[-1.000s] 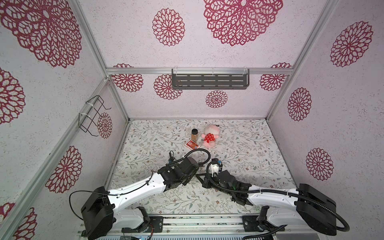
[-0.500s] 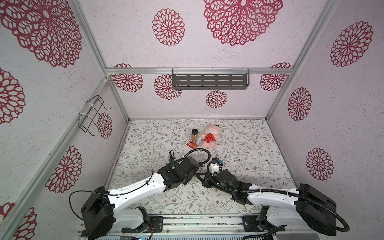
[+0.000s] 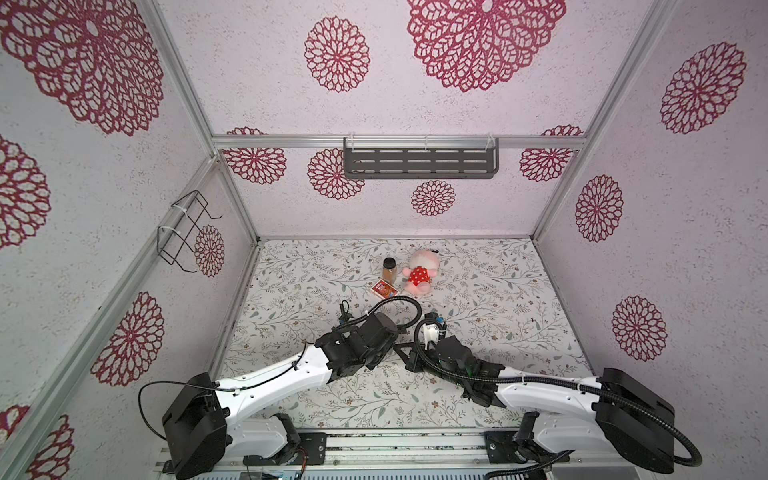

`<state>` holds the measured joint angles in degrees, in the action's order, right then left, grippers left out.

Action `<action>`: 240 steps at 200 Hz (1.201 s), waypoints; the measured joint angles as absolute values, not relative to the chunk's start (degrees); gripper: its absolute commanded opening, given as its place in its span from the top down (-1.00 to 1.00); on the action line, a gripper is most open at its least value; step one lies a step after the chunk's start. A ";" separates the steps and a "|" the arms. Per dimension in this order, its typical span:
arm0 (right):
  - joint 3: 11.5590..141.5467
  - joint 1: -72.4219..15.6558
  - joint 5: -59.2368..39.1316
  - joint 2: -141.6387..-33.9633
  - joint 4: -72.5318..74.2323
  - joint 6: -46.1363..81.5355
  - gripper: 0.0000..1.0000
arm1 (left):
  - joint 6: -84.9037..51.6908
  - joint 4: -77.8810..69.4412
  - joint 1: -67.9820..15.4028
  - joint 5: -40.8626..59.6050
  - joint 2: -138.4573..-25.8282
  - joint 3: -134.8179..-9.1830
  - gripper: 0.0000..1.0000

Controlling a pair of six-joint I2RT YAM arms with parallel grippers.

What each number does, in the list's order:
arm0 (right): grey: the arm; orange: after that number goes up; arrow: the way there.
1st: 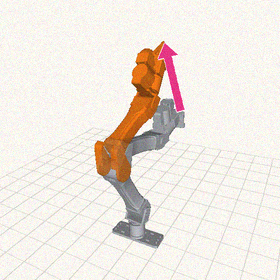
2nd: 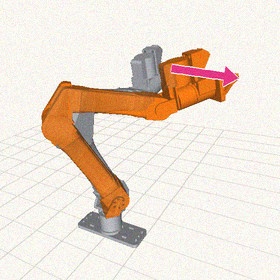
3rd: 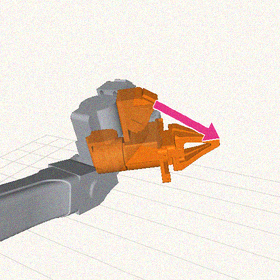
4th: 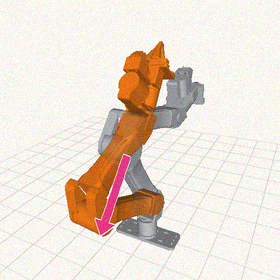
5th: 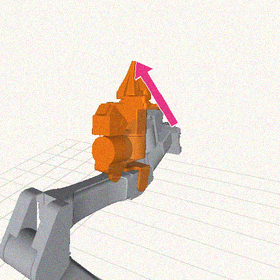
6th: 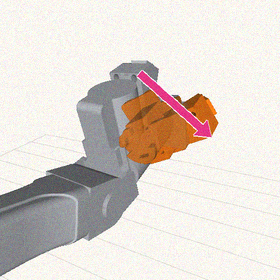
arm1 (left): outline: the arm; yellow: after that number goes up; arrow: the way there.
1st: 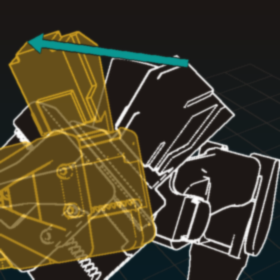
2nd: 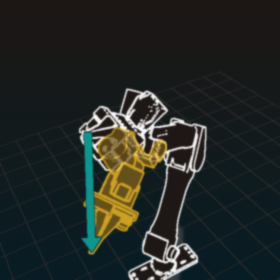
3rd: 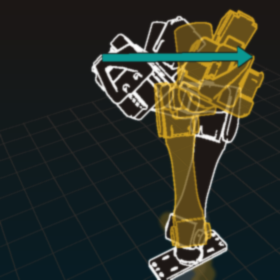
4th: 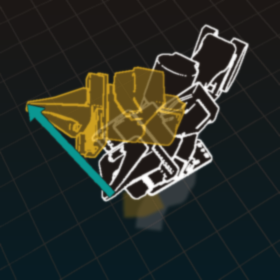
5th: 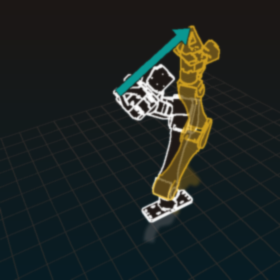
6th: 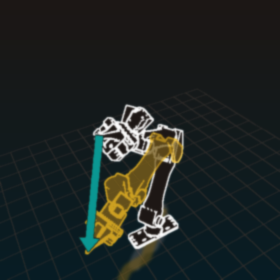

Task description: Unlock with the key

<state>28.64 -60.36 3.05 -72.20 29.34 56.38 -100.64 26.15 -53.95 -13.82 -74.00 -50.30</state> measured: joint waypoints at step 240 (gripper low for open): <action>26.04 -59.11 5.91 -74.54 41.08 68.03 1.00 | -99.39 20.40 -53.84 -14.06 -75.13 -50.98 1.00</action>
